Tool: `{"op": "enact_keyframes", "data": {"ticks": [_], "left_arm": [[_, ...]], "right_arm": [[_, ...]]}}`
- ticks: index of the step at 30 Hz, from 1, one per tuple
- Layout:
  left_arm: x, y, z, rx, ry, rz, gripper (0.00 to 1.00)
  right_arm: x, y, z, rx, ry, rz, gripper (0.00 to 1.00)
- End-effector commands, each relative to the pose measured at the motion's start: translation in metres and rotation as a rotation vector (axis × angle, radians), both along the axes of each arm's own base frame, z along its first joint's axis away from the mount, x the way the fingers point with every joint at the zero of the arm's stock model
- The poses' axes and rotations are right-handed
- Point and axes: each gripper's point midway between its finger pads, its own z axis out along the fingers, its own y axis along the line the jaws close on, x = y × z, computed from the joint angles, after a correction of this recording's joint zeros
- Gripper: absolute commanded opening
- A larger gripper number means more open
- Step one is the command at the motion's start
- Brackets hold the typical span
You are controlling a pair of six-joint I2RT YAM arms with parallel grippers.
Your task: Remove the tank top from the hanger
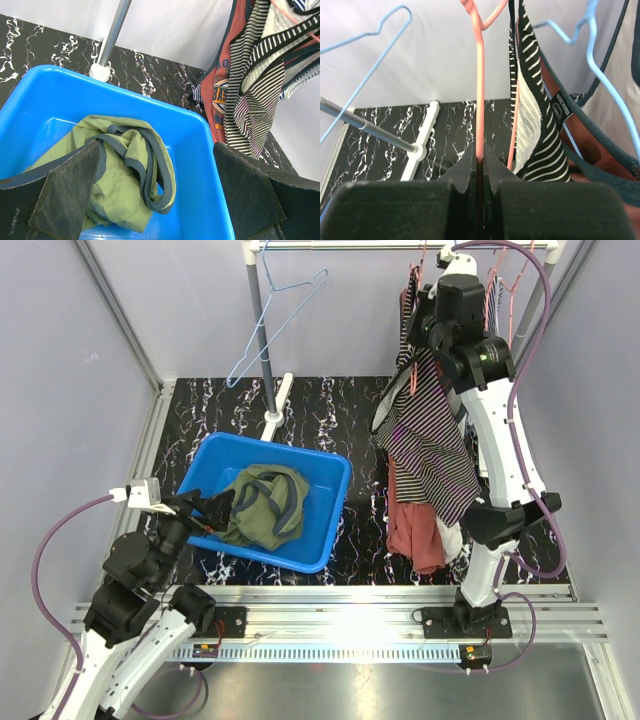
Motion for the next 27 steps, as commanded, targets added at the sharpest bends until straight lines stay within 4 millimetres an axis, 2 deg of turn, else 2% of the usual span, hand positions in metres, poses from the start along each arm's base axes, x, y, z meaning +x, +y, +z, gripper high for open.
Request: {"op": "enact_keyframes", "data": {"ticks": [1, 5, 11, 12, 18, 22, 23, 24, 25, 27], "left_arm": [[-0.001, -0.002, 0.018, -0.009, -0.049, -0.014, 0.99], [-0.001, -0.004, 0.021, 0.001, -0.071, -0.030, 0.99], [-0.002, -0.013, 0.029, 0.017, -0.131, -0.081, 0.99], [-0.001, -0.015, 0.029, 0.020, -0.136, -0.087, 0.99], [-0.002, -0.024, 0.041, 0.059, -0.215, -0.138, 0.99], [0.001, -0.041, 0.053, 0.124, -0.298, -0.216, 0.99], [-0.001, -0.050, 0.056, 0.142, -0.322, -0.269, 0.99], [-0.001, -0.056, 0.058, 0.159, -0.340, -0.299, 0.99], [0.003, -0.065, 0.063, 0.192, -0.373, -0.330, 0.99], [-0.001, -0.085, 0.069, 0.236, -0.436, -0.441, 0.99]], "right_arm": [[-0.017, -0.003, 0.078, 0.047, -0.227, 0.022, 0.00], [-0.025, -0.001, 0.081, 0.046, -0.231, 0.051, 0.00], [-0.041, 0.007, 0.064, 0.029, -0.178, 0.130, 0.00], [-0.042, 0.009, 0.056, 0.023, -0.158, 0.141, 0.00], [-0.068, 0.011, 0.046, -0.019, -0.144, 0.223, 0.00], [-0.102, 0.013, 0.020, -0.087, -0.129, 0.339, 0.00], [-0.112, 0.019, 0.018, -0.108, -0.147, 0.405, 0.00], [-0.116, 0.021, -0.005, -0.139, -0.115, 0.440, 0.00], [-0.137, 0.023, 0.002, -0.142, -0.148, 0.497, 0.00], [-0.150, 0.020, -0.016, -0.192, -0.127, 0.546, 0.00]]}}
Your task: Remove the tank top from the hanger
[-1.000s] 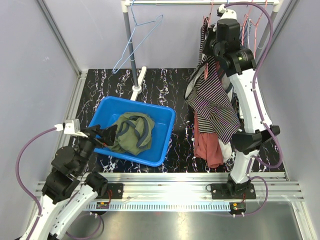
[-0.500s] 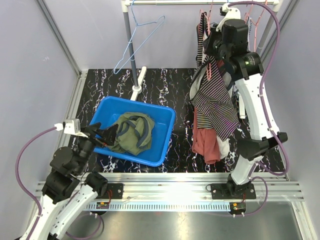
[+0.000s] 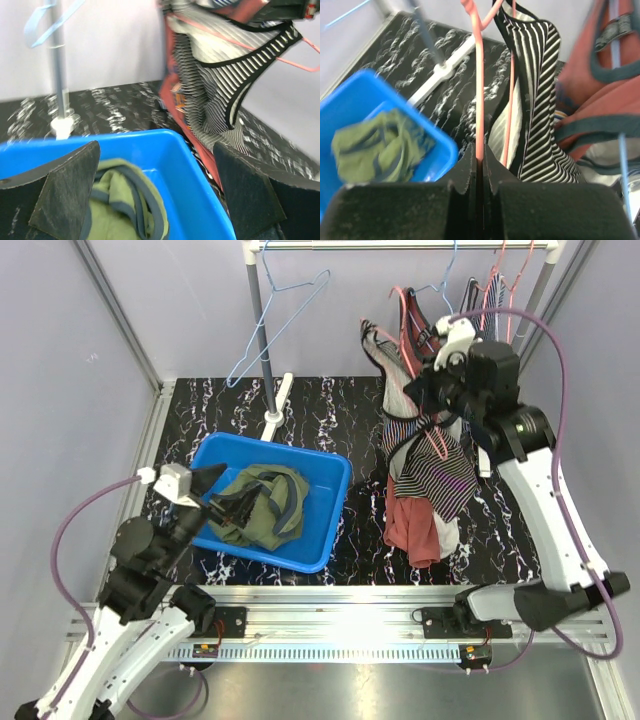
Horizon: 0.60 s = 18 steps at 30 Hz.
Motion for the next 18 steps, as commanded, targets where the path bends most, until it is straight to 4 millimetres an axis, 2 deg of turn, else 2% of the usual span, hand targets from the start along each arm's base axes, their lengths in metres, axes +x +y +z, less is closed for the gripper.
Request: {"op": "enact_keyframes", "data": {"ticks": [1, 2, 3, 4, 5, 6, 9, 10, 12, 13, 14, 15, 16, 18], "left_arm": [[-0.008, -0.037, 0.038, 0.101, -0.247, -0.202, 0.99], [-0.009, -0.053, 0.035, 0.140, -0.268, -0.283, 0.99], [-0.009, -0.059, 0.043, 0.148, -0.313, -0.310, 0.99], [-0.008, -0.064, 0.045, 0.180, -0.347, -0.330, 0.99], [-0.004, -0.076, 0.045, 0.208, -0.349, -0.386, 0.99], [-0.003, -0.081, 0.048, 0.222, -0.365, -0.411, 0.99], [0.009, -0.101, 0.053, 0.297, -0.401, -0.493, 0.99], [0.007, -0.105, 0.066, 0.299, -0.433, -0.513, 0.99], [0.017, -0.114, 0.067, 0.320, -0.444, -0.538, 0.99], [0.015, -0.117, 0.079, 0.322, -0.481, -0.554, 0.99], [0.017, -0.119, 0.082, 0.328, -0.491, -0.564, 0.99], [0.023, -0.124, 0.080, 0.351, -0.496, -0.572, 0.99], [0.021, -0.127, 0.093, 0.358, -0.533, -0.592, 0.99], [0.031, -0.135, 0.085, 0.405, -0.510, -0.626, 0.99]], "right_arm": [[-0.044, 0.009, 0.009, -0.040, -0.122, 0.216, 0.00], [-0.050, 0.005, 0.001, -0.062, -0.115, 0.233, 0.00], [-0.055, -0.001, -0.020, -0.078, -0.080, 0.248, 0.00], [-0.070, -0.005, -0.016, -0.083, -0.109, 0.274, 0.00], [-0.080, -0.003, -0.021, -0.102, -0.126, 0.331, 0.00], [-0.092, -0.008, -0.031, -0.115, -0.130, 0.347, 0.00], [-0.116, -0.010, -0.044, -0.138, -0.181, 0.424, 0.00], [-0.122, -0.009, -0.047, -0.152, -0.202, 0.446, 0.00], [-0.134, -0.010, -0.050, -0.156, -0.237, 0.469, 0.00], [-0.138, -0.009, -0.049, -0.165, -0.266, 0.481, 0.00], [-0.141, -0.009, -0.050, -0.169, -0.277, 0.488, 0.00], [-0.147, -0.009, -0.049, -0.173, -0.297, 0.507, 0.00], [-0.152, -0.009, -0.053, -0.192, -0.296, 0.526, 0.00], [-0.158, -0.010, -0.055, -0.212, -0.299, 0.548, 0.00]]}}
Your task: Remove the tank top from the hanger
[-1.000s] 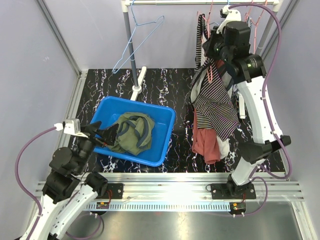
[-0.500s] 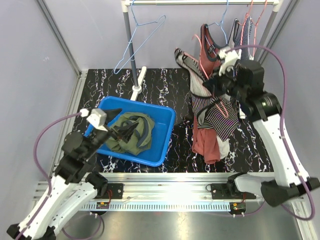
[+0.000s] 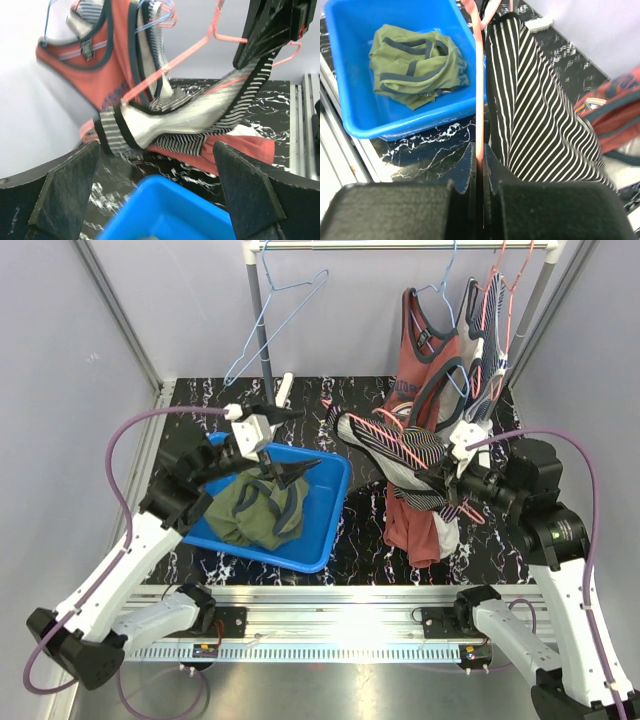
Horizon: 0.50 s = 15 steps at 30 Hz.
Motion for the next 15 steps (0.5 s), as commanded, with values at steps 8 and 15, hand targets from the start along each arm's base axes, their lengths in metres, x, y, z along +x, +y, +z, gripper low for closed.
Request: {"op": "enact_keyframes", "data": {"ticks": [8, 15], "left_arm": [[0.028, -0.020, 0.020, -0.069, 0.037, 0.050, 0.96], [0.047, -0.027, -0.023, -0.224, 0.296, 0.243, 0.91]], "right_arm": [[-0.014, 0.000, 0.024, 0.023, -0.128, 0.033, 0.00], [-0.016, 0.005, 0.021, 0.081, -0.082, 0.036, 0.00]]}}
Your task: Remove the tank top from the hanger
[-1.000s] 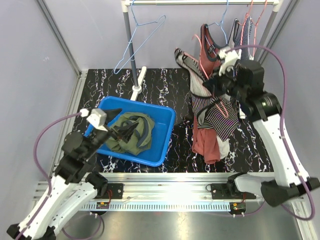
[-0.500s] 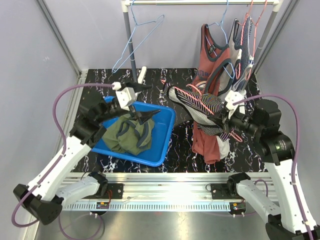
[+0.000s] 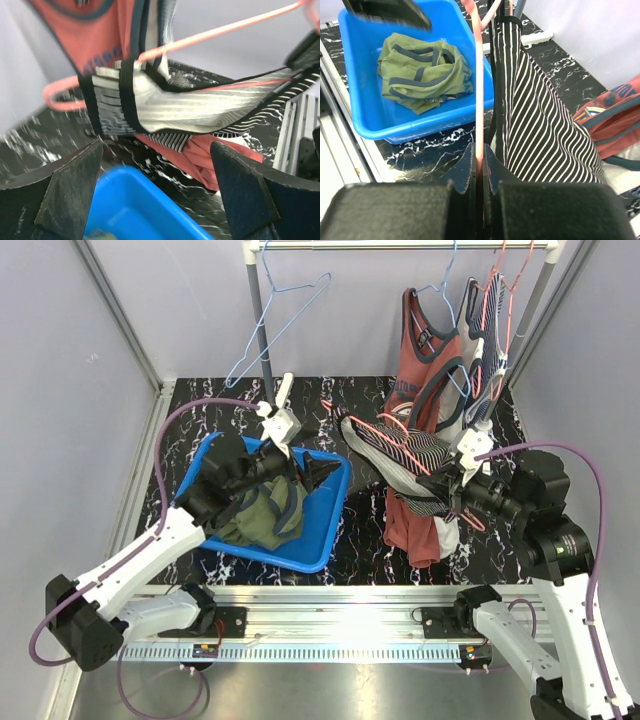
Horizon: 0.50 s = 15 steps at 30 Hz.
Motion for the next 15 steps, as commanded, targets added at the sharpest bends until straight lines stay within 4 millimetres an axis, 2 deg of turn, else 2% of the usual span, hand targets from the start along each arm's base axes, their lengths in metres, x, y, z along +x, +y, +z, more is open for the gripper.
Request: {"op": "enact_keyframes", "data": {"ticks": [1, 4, 5, 6, 10, 12, 15], "left_arm": [[0.023, 0.007, 0.016, -0.172, 0.054, 0.189, 0.91], [0.035, 0.002, 0.009, -0.211, 0.071, 0.222, 0.91], [0.036, 0.000, 0.017, -0.242, 0.053, 0.219, 0.91], [0.041, -0.004, 0.011, -0.242, 0.072, 0.220, 0.91], [0.052, -0.014, 0.010, -0.247, 0.085, 0.228, 0.90], [0.058, -0.017, 0.011, -0.246, 0.094, 0.239, 0.84], [0.068, -0.021, 0.000, -0.229, 0.131, 0.265, 0.75]], "right_arm": [[0.001, 0.005, 0.014, 0.060, -0.025, 0.014, 0.00], [0.000, 0.006, 0.013, 0.067, -0.019, 0.020, 0.00], [0.000, 0.006, 0.013, 0.069, -0.015, 0.019, 0.00], [0.000, 0.007, 0.013, 0.070, -0.015, 0.021, 0.00], [-0.002, 0.007, 0.013, 0.087, -0.005, 0.017, 0.00], [-0.002, 0.006, 0.012, 0.095, 0.004, 0.010, 0.00], [-0.003, 0.005, 0.012, 0.104, 0.006, 0.008, 0.00]]}}
